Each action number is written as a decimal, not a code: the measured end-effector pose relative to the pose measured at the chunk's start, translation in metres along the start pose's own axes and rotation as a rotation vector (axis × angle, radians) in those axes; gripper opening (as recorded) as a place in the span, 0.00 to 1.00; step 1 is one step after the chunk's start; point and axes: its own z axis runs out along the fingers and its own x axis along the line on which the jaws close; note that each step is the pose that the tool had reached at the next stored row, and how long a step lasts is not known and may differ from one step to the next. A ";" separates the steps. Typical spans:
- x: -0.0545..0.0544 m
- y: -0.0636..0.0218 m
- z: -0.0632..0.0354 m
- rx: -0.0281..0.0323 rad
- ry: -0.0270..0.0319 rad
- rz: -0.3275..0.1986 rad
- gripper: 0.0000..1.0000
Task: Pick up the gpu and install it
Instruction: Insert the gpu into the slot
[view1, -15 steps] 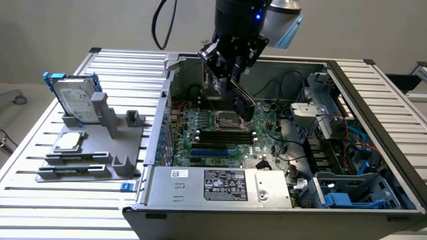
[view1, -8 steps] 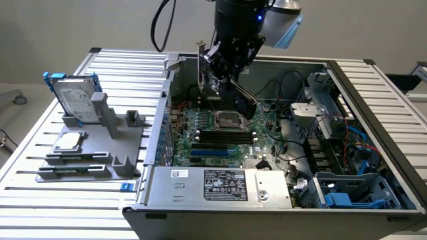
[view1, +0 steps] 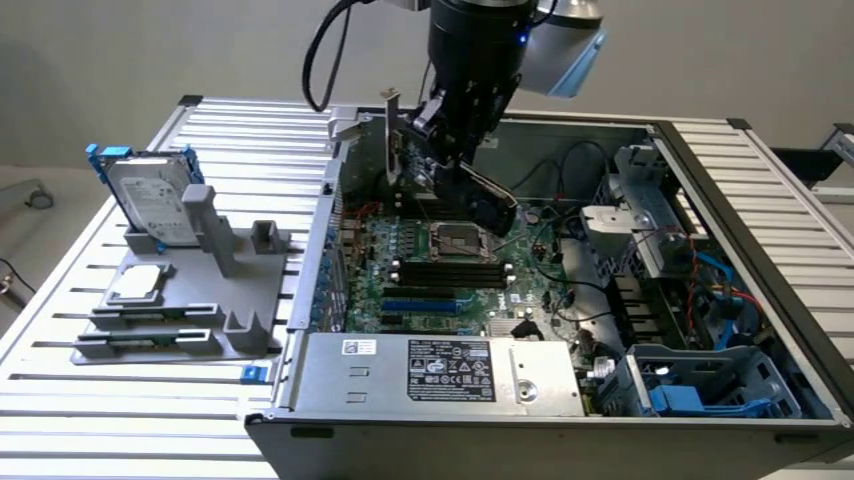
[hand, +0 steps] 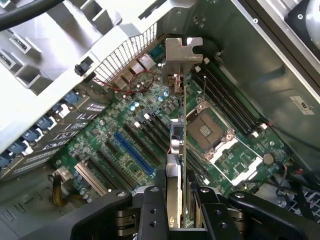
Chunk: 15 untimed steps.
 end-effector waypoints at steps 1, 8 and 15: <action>0.000 0.0000 0.0005 -0.0010 0.0013 -0.018 0.27; 0.000 -0.0004 0.0042 -0.0087 0.0093 -0.146 0.27; 0.000 -0.0007 0.0091 -0.0148 0.0193 -0.273 0.27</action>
